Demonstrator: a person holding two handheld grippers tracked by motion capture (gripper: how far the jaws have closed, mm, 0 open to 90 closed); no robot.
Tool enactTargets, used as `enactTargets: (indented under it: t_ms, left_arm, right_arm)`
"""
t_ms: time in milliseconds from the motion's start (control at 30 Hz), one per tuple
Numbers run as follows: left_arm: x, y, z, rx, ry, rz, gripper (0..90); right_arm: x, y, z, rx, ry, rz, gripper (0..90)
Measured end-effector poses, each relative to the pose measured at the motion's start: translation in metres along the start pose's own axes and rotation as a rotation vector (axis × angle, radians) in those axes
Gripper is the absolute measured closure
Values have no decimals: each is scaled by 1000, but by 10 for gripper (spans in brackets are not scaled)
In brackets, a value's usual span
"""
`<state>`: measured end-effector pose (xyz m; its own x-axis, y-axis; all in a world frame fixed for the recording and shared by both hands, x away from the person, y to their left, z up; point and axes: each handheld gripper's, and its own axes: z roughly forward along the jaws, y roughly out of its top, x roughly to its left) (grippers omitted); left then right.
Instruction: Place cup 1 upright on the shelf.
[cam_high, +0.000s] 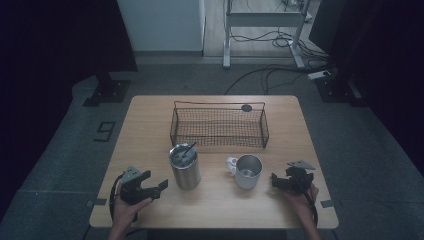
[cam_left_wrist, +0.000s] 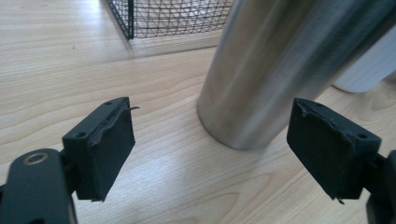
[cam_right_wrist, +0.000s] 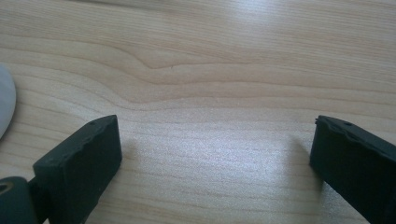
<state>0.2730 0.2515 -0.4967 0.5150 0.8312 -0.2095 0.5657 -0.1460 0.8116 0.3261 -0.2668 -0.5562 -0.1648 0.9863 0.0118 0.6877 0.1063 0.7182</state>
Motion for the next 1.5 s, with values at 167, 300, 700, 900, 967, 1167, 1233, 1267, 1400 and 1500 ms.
enactTargets:
  t_ms: [167,300,700,900,967,1167,1233,1267,1400,1500]
  left_arm:
    - [-6,0,-1,3,-24,20,128]
    - [-12,3,-3,-3,-40,24,106]
    - [-23,11,-7,-35,-69,55,81]
    - [-26,17,-5,-39,-84,57,72]
    - [-26,19,-4,-37,-91,53,64]
    - [-27,24,0,-31,-104,65,32]
    - [-28,25,1,-30,-107,67,31]
    - [-28,26,1,-32,-110,65,30]
    - [-28,29,4,-29,-113,66,27]
    - [-29,31,6,-28,-113,68,27]
  right_arm:
    - [0,0,0,0,-2,1,23]
    - [0,0,0,0,-2,3,23]
    - [0,0,0,-2,-6,3,27]
    - [0,0,0,-4,-8,5,30]
    - [0,0,0,-5,-9,5,31]
    - [0,0,0,-6,-10,6,34]
    - [0,0,0,-6,-11,6,35]
    - [0,0,0,-7,-11,6,36]
    - [0,0,0,-8,-12,7,39]
    - [0,0,0,-8,-13,7,40]
